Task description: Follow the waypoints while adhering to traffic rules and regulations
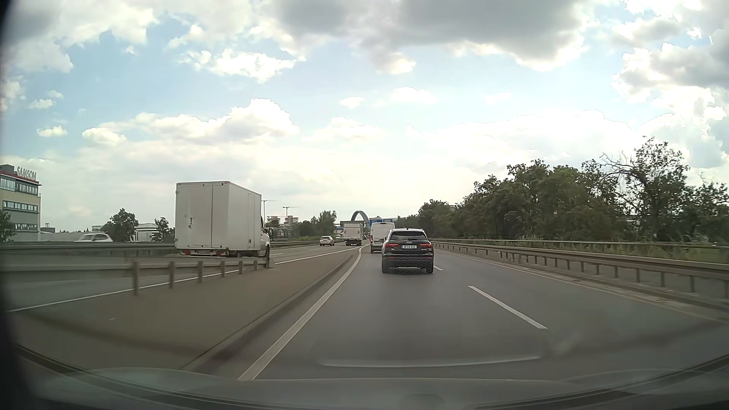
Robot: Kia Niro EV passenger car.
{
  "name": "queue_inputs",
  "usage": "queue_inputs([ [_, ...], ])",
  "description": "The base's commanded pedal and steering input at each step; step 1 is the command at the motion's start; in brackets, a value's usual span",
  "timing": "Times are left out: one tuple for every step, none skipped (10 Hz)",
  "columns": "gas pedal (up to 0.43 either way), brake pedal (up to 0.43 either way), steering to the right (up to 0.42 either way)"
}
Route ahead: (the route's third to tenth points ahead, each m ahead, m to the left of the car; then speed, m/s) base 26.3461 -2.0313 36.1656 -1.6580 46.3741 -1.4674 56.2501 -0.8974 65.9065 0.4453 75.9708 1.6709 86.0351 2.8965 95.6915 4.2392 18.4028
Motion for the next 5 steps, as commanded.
queue_inputs([
  [0.130,0.030,-0.008],
  [0.130,0.037,-0.008],
  [0.138,0.037,-0.008],
  [0.138,0.030,-0.008],
  [0.138,0.030,-0.008],
])
